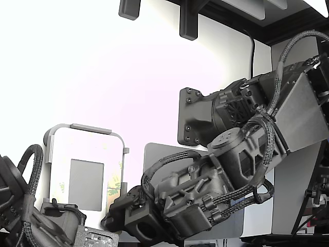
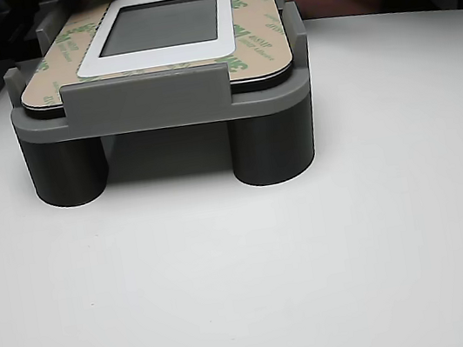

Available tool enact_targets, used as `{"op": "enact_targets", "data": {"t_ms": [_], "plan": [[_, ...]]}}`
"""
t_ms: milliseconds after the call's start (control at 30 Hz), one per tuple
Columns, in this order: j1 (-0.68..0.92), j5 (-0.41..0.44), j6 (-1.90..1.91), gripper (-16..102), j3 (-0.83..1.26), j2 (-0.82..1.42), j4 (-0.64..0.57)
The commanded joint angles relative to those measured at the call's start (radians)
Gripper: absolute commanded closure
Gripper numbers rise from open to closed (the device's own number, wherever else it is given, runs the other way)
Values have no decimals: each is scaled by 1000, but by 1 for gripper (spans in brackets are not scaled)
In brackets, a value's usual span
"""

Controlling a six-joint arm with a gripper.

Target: Peel off protective film from adhesive tape.

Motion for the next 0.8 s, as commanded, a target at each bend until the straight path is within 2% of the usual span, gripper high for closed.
{"op": "enact_targets", "data": {"t_ms": [0,767], "plan": [[-9,-2,0,96,-9,15,-15],[-35,-5,-49,96,18,6,-40]]}}
